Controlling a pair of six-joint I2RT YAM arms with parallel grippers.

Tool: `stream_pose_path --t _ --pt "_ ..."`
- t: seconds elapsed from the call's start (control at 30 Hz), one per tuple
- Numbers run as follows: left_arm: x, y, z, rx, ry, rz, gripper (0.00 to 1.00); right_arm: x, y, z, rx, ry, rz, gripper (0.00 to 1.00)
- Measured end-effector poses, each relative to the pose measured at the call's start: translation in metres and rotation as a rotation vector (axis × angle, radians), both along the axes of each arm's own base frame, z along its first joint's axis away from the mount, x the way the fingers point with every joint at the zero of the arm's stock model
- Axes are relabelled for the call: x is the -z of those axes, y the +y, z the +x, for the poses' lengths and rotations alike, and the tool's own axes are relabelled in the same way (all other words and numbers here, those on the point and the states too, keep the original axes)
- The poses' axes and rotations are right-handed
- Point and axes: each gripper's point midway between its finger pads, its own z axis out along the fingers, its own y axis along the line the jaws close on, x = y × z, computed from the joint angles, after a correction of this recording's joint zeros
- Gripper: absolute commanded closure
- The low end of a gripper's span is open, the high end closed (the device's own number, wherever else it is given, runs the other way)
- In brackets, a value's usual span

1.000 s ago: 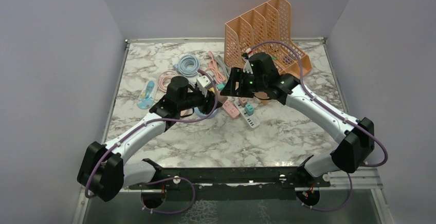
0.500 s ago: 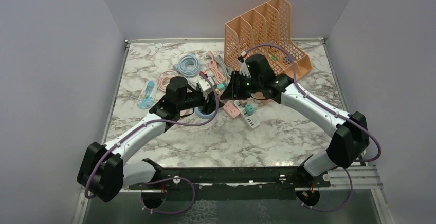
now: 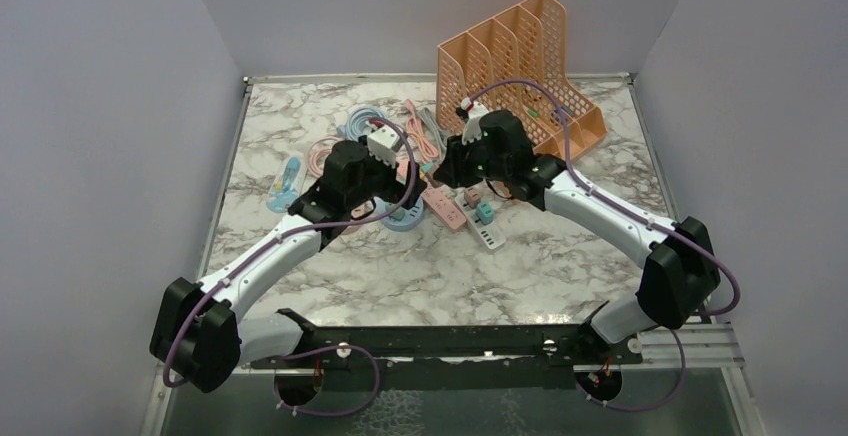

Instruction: Insert the plug

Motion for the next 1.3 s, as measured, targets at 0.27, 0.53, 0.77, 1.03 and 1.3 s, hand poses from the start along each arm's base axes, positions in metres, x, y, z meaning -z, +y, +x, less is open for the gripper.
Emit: stream_pose_path --t 0.27,0.53,0.77,1.03,1.3 --pt "-0.030 0.060 0.045 -0.397 0.120 -0.078 0.01 0.014 -0.012 0.020 -0.052 -0.233 -0.113 0.99" --pt "-0.057 0.085 0.063 -0.553 0.160 -0.185 0.01 0.027 -0.009 0.025 -0.130 -0.296 -0.170 0.99" --pt "-0.073 0.091 0.070 -0.596 0.128 -0.196 0.01 0.062 -0.007 0.031 -0.168 -0.239 -0.256 0.99" --pt "-0.071 0.104 0.076 -0.666 0.094 -0.185 0.04 0.065 -0.002 0.039 -0.175 -0.233 -0.275 0.99" --pt "-0.089 0.107 0.069 -0.656 -0.027 -0.289 0.04 0.079 0.004 0.047 -0.183 -0.202 -0.296 0.99"
